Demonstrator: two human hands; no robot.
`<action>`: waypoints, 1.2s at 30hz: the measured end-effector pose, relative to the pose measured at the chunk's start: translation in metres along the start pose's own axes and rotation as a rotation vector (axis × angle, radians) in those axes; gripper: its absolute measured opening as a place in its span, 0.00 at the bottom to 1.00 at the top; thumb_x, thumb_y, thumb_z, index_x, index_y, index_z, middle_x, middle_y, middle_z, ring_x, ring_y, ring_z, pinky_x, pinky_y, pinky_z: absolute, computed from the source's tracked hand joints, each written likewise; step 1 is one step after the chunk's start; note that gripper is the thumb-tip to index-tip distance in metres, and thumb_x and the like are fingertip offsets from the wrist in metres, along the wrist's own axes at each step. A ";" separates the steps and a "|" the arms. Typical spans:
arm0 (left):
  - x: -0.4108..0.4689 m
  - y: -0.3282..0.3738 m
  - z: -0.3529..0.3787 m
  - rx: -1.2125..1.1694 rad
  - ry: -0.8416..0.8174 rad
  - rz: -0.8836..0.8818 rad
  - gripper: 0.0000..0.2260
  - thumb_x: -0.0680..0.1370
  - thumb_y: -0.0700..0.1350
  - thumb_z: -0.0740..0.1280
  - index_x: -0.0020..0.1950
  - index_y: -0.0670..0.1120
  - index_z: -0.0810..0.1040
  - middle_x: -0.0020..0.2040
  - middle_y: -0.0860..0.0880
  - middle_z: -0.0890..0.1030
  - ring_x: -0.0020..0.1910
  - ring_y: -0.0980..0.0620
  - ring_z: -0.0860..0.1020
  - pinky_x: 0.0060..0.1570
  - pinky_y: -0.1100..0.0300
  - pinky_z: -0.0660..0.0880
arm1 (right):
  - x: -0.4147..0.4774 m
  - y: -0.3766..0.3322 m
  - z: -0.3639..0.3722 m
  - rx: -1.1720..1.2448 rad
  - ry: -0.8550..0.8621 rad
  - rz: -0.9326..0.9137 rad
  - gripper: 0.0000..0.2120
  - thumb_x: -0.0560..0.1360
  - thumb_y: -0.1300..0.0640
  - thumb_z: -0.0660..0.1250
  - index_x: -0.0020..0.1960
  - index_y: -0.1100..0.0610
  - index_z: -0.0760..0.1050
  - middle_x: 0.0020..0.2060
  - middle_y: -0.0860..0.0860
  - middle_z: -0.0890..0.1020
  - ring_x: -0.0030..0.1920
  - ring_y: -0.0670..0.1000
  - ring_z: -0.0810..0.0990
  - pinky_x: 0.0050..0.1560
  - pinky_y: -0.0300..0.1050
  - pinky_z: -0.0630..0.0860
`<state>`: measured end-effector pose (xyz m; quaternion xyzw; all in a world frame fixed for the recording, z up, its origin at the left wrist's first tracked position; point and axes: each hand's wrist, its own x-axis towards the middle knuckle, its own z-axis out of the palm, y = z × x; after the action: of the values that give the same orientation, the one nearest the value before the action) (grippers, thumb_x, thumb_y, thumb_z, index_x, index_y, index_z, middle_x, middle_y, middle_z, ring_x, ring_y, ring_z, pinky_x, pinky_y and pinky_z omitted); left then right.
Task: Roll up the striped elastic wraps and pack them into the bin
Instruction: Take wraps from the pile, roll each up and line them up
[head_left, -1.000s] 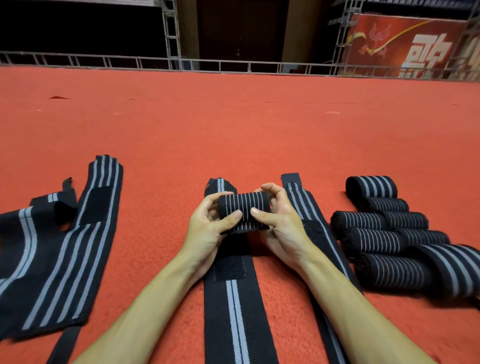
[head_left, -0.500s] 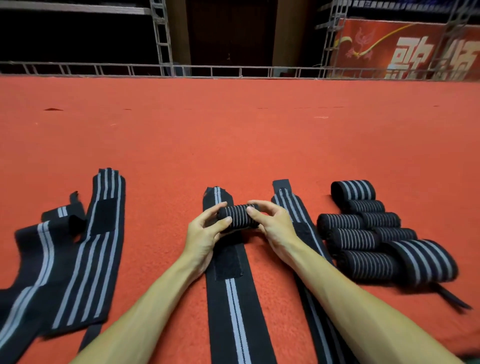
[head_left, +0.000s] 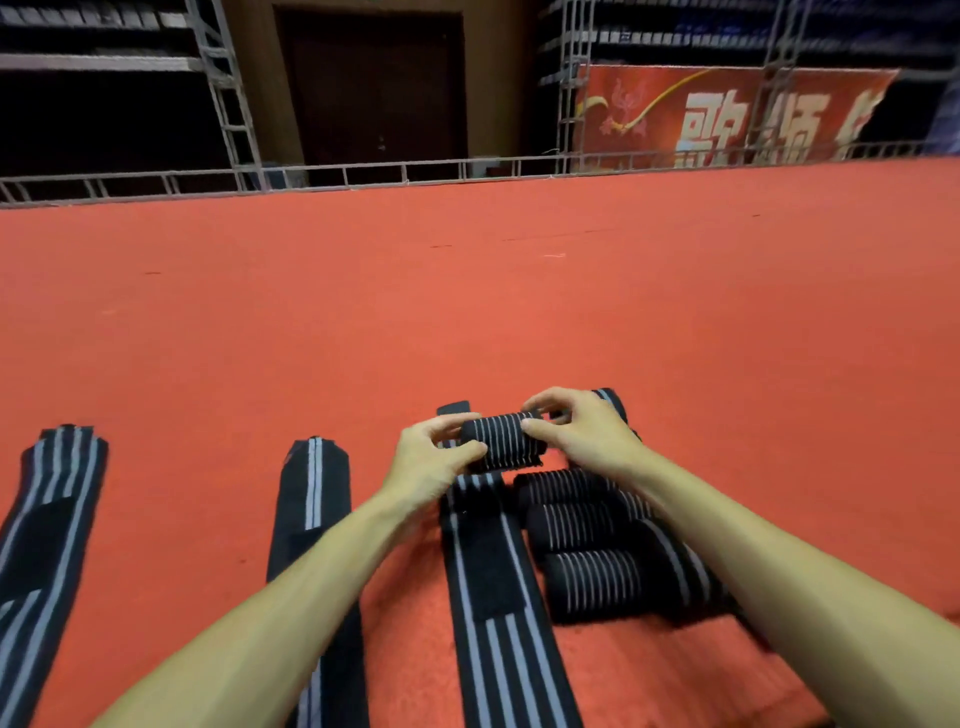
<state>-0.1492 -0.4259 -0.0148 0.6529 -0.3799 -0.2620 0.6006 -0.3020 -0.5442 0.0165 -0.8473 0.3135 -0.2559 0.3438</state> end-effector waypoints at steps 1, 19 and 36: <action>0.006 -0.003 0.009 0.007 -0.009 -0.017 0.14 0.72 0.33 0.71 0.56 0.43 0.82 0.49 0.47 0.83 0.49 0.51 0.80 0.57 0.53 0.76 | 0.001 0.007 -0.008 -0.081 0.010 -0.004 0.09 0.74 0.54 0.70 0.54 0.53 0.81 0.49 0.48 0.82 0.50 0.46 0.79 0.51 0.37 0.72; 0.031 -0.025 0.038 0.563 -0.301 0.014 0.25 0.79 0.46 0.66 0.74 0.46 0.66 0.72 0.50 0.69 0.71 0.53 0.66 0.70 0.60 0.61 | -0.003 0.040 -0.018 -0.338 0.007 0.031 0.10 0.77 0.55 0.64 0.57 0.51 0.77 0.59 0.51 0.72 0.61 0.50 0.71 0.64 0.48 0.67; -0.110 0.001 -0.163 0.701 -0.038 0.052 0.13 0.77 0.36 0.64 0.58 0.48 0.79 0.55 0.49 0.78 0.55 0.52 0.77 0.57 0.63 0.70 | -0.059 -0.097 0.096 -0.349 -0.223 -0.226 0.11 0.76 0.58 0.64 0.57 0.56 0.79 0.56 0.55 0.77 0.61 0.54 0.73 0.64 0.41 0.63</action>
<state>-0.0825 -0.2410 -0.0035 0.8045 -0.4745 -0.1126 0.3392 -0.2453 -0.4069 0.0149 -0.9467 0.2161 -0.1396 0.1937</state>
